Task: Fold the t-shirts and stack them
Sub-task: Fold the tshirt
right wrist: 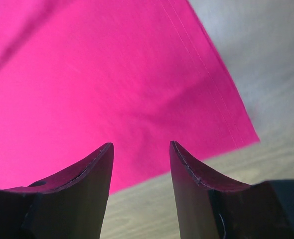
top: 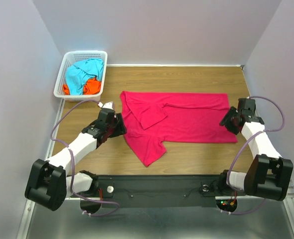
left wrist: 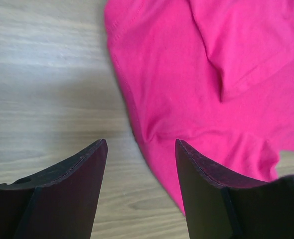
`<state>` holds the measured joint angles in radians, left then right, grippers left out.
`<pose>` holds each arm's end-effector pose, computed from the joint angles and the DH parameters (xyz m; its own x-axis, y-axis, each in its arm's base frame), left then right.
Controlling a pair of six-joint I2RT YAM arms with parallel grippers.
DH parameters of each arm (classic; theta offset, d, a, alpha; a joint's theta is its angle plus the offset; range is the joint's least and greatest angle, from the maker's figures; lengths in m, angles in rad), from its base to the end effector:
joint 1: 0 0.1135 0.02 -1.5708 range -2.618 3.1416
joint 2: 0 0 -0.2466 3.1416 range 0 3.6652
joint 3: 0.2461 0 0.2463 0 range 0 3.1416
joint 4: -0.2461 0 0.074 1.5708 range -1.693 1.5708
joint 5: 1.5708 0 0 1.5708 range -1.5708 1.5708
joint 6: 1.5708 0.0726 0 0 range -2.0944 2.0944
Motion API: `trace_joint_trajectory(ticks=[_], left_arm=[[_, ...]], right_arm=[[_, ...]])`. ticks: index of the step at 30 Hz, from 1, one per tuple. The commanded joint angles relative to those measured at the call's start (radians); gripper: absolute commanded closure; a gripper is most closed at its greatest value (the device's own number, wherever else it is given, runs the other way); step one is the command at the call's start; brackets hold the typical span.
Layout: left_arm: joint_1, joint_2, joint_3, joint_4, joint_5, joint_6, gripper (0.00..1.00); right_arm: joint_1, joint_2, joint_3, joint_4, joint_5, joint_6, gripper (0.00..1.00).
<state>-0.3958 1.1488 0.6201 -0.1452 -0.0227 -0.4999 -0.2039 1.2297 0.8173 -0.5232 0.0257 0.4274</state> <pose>0.2498 -0.1026 0.1783 -0.6822 -0.2343 -0.6926 0.0479 0.9309 -0.3621 0.2615 -0.0560 0.1871 -0.6273 0.5528 -0.5485 0.5246 0.8205 0.2271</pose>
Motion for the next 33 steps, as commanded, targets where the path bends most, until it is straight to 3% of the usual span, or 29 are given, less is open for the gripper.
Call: trace_joint_trajectory(ticks=[1,12,33], left_arm=[[-0.049,0.0,-0.002,0.05,-0.052,-0.037,0.35],[-0.075,0.153,0.02,0.09,-0.129,-0.012,0.5],[-0.106,0.264,0.026,0.096,-0.138,0.003,0.51]], right_arm=[[-0.006,-0.056,-0.049,-0.008,0.049,0.016,0.45],[-0.006,-0.084,-0.106,-0.008,0.08,0.031,0.46],[-0.006,0.026,-0.107,-0.015,0.158,0.1,0.46]])
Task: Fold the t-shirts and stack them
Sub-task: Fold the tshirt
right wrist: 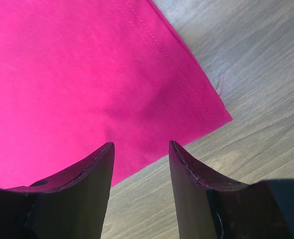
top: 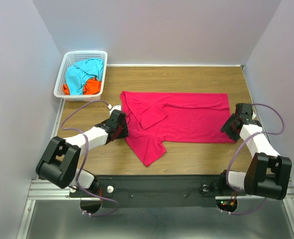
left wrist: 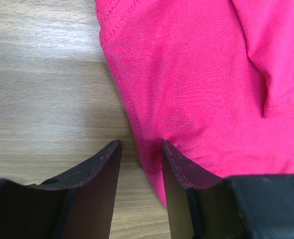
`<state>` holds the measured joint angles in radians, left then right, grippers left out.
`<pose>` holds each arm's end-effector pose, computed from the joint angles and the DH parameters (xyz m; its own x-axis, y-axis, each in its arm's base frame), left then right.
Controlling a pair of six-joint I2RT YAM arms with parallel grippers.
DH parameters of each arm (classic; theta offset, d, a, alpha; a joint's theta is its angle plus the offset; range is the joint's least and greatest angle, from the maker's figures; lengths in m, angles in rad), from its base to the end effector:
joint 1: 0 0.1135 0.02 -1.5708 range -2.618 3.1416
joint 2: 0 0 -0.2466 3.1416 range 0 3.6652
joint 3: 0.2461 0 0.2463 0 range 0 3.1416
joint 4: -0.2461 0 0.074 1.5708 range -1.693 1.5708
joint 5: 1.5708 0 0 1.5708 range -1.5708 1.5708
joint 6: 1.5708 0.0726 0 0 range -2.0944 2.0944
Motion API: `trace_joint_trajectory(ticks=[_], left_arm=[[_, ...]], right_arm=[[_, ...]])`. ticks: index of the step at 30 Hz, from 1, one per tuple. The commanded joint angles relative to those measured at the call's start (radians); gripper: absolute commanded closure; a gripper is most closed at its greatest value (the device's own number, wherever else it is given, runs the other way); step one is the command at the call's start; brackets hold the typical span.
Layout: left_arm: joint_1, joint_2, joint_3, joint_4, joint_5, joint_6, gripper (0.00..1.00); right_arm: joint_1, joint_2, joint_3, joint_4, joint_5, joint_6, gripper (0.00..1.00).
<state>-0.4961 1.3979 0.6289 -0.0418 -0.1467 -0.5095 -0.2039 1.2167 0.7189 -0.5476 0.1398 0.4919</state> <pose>0.2613 -0.1294 0.1277 -0.7430 -0.1465 -0.6531 0.0229 0.9696 -0.2435 0.2391 -0.0598 0.1572 -0.6197 0.6057 -0.4990 0.6372 0.7595 0.1306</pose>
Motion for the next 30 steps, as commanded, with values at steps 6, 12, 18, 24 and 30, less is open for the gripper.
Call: trace_joint_trajectory(ticks=[6,12,18,24,30], left_arm=[[-0.007,0.027,0.012,-0.013,-0.008,0.014,0.63],[-0.007,0.029,0.014,-0.03,-0.021,0.029,0.8],[-0.009,0.013,0.008,-0.03,-0.019,0.029,0.99],[-0.013,0.004,0.006,-0.03,-0.028,0.04,1.0],[-0.015,0.007,0.017,-0.035,-0.03,0.049,1.0]], right_arm=[[-0.009,0.099,-0.013,0.009,0.061,0.062,0.46],[-0.034,0.106,-0.01,-0.017,0.096,0.077,0.47],[-0.095,0.112,-0.019,-0.041,0.098,0.082,0.48],[-0.126,0.156,-0.029,-0.025,0.064,0.088,0.48],[-0.138,0.202,-0.053,0.044,0.029,0.094,0.53]])
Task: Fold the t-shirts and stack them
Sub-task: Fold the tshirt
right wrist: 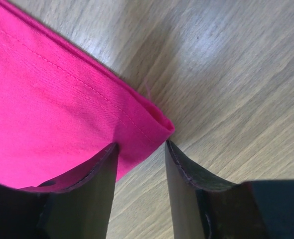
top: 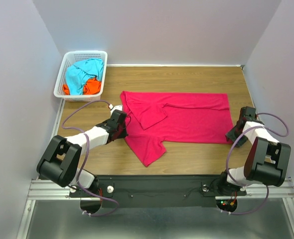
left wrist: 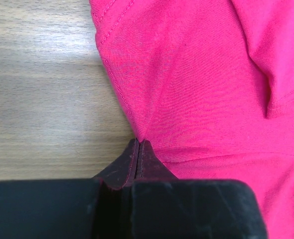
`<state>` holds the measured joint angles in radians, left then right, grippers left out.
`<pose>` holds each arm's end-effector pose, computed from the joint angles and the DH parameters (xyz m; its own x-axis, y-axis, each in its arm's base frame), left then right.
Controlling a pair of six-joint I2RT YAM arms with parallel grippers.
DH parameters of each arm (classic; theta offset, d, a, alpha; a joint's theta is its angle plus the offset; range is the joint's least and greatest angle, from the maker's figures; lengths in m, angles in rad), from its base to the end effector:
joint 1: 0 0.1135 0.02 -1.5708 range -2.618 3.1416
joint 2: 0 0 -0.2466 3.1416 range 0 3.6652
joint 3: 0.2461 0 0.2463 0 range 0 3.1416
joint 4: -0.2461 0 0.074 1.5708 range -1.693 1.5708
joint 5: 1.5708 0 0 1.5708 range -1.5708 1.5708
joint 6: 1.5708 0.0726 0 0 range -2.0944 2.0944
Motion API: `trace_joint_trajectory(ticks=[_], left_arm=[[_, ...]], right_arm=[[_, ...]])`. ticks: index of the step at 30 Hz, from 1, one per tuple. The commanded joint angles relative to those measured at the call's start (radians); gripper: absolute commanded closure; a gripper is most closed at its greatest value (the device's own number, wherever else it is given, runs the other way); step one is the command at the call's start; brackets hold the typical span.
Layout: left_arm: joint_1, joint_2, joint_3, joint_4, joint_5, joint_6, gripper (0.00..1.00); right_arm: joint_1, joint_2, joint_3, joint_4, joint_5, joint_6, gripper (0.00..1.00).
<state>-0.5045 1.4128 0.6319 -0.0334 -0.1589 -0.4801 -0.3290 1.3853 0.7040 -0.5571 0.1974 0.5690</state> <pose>0.2621 -0.1316 0.1255 -0.7412 -0.1117 -0.6619 0.0450 0.9756 -0.2150 0.2275 -0.0927 0.1148 -0.5503 0.7461 -0.3748 0.7999 0.5998 0.0196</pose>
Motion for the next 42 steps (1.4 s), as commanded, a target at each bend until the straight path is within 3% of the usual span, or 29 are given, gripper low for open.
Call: trace_joint_trajectory(ticks=[1,4,7,11,21,31,42], left_arm=[[-0.008,-0.008,0.015,-0.048,-0.019,0.023,1.0],[-0.006,-0.015,0.025,-0.06,-0.027,0.028,1.0],[-0.006,-0.028,0.026,-0.074,-0.025,0.031,1.0],[-0.008,-0.049,0.04,-0.091,-0.027,0.032,1.0],[0.041,-0.067,0.12,-0.14,-0.024,0.081,1.0],[0.057,-0.054,0.183,-0.168,0.025,0.092,1.0],[0.092,0.006,0.264,-0.151,0.056,0.127,1.0]], right_arm=[[-0.013,0.034,-0.043,0.063,-0.027,0.015,0.6],[-0.018,0.037,-0.055,0.08,-0.024,0.008,0.7],[-0.022,0.031,-0.057,0.082,-0.021,0.002,0.87],[-0.024,-0.008,-0.044,0.079,-0.026,-0.006,0.99],[-0.024,-0.054,0.046,0.019,0.008,-0.044,0.99],[-0.024,-0.043,0.152,-0.003,-0.052,-0.061,0.99],[-0.024,0.098,0.281,-0.001,-0.122,-0.101,0.99]])
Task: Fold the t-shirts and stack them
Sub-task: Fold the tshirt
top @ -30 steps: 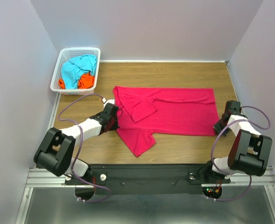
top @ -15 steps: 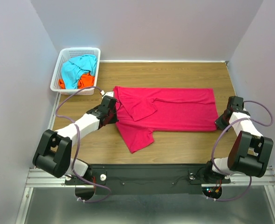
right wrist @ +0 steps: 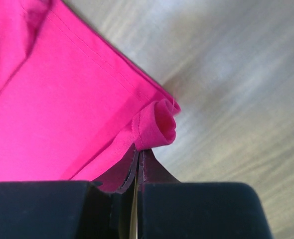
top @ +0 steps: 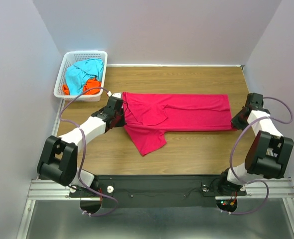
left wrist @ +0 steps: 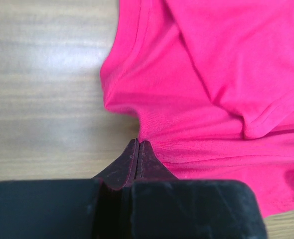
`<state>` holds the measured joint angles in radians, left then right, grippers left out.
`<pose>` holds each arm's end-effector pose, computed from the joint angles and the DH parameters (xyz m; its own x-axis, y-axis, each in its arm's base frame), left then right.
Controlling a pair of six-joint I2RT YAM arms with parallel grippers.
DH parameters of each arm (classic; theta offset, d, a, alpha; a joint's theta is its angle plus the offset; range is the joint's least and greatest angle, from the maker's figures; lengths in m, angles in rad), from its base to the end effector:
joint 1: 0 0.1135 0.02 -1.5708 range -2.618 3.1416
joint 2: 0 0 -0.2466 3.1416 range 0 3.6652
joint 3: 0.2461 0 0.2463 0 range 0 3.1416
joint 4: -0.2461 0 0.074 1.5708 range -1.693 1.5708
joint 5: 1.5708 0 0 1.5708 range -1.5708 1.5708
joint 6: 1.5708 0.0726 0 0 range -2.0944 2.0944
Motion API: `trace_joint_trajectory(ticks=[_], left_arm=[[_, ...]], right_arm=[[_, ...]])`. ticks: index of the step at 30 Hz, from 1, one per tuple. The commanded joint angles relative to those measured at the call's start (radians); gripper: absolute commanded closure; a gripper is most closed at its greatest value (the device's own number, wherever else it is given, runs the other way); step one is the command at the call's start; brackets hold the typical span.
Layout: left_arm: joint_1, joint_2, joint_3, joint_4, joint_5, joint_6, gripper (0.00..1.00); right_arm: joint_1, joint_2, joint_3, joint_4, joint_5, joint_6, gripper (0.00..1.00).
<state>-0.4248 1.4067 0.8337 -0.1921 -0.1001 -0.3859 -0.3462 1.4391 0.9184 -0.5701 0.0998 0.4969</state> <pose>0.2931 -0.1246 0.1764 -0.7143 -0.0879 -0.6943 0.0816 0.9749 -0.2074 0.2724 -0.1060 0.1615 -0.5519 0.7033 -0.4481 0.7326 0.6656 0.1424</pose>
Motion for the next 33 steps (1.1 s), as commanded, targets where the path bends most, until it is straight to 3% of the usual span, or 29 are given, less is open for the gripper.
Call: trace_joint_trajectory(ticks=[1,33], left_arm=[[0.015,0.026,0.07,0.006,-0.001,0.035,1.0],[0.086,0.192,0.148,0.079,0.025,0.067,1.0]], right_arm=[[-0.007,0.055,0.076,0.012,-0.029,-0.032,0.99],[0.039,0.242,0.249,0.012,-0.023,-0.089,0.96]])
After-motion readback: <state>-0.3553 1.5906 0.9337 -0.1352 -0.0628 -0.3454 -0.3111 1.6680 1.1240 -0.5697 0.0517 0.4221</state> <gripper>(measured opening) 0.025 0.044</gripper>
